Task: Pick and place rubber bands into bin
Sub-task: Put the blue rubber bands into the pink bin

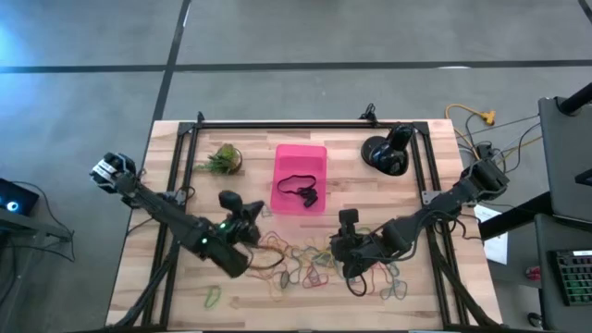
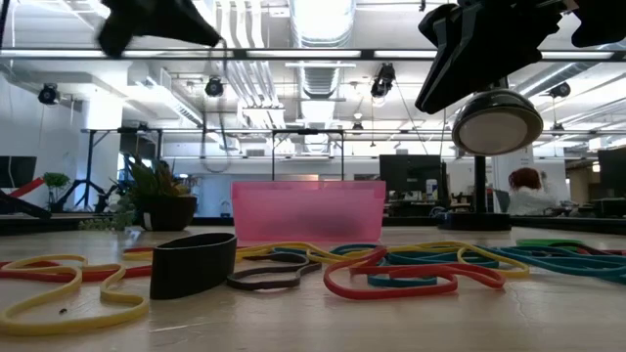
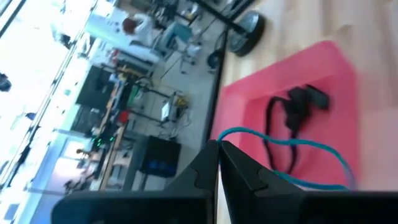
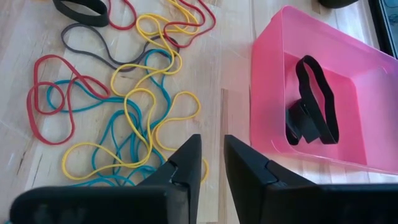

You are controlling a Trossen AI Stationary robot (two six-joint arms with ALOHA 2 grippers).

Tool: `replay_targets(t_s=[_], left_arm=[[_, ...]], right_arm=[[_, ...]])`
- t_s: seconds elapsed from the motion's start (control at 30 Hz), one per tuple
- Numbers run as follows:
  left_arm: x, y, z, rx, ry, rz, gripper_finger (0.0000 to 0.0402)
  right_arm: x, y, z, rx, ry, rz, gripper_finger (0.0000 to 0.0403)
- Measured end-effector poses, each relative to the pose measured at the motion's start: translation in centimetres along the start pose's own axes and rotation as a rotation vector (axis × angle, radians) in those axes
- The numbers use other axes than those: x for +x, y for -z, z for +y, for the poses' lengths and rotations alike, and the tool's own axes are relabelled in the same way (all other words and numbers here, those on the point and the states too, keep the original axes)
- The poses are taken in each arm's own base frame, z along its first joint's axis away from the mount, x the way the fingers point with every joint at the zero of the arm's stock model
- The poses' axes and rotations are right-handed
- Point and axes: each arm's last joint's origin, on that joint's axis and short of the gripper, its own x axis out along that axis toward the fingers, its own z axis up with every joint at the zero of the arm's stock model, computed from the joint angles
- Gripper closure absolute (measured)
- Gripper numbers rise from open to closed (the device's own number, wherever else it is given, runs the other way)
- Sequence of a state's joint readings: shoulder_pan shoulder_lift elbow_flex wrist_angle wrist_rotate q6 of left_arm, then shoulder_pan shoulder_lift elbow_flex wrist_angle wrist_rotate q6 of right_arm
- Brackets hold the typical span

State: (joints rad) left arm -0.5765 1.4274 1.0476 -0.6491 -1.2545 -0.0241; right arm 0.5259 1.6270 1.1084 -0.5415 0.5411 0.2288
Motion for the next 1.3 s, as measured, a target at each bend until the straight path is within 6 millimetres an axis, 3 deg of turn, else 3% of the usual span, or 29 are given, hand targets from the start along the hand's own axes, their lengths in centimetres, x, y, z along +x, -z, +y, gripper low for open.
replay_targets(t_s=[0.2,0.43,0.7,0.97,1.3], left_arm=[[3.8,-0.7,1.5,0.007,-0.063,0.056,0.0402],[9.0,-1.1,3.7,-0.052,0.044,0.021,0.0401],[14.2,0.3,5.6,-0.137,0.142,0.014,0.0401],[18.1,2.3,3.5,-0.096,0.193,0.121,0.0401],[20.0,2.6,0.7,-0.05,0.282,0.147,0.0401]], right_arm=[[0.0,0.0,0.0,0.0,0.0,0.0,0.0342],[0.0,0.0,0.0,0.0,0.0,0.0,0.0337],[0.0,0.0,0.0,-0.001,0.001,0.001,0.0344],[0.0,0.1,0.0,-0.002,0.001,0.003,0.034],[0.1,0.1,0.0,-0.002,0.002,0.003,0.0344]])
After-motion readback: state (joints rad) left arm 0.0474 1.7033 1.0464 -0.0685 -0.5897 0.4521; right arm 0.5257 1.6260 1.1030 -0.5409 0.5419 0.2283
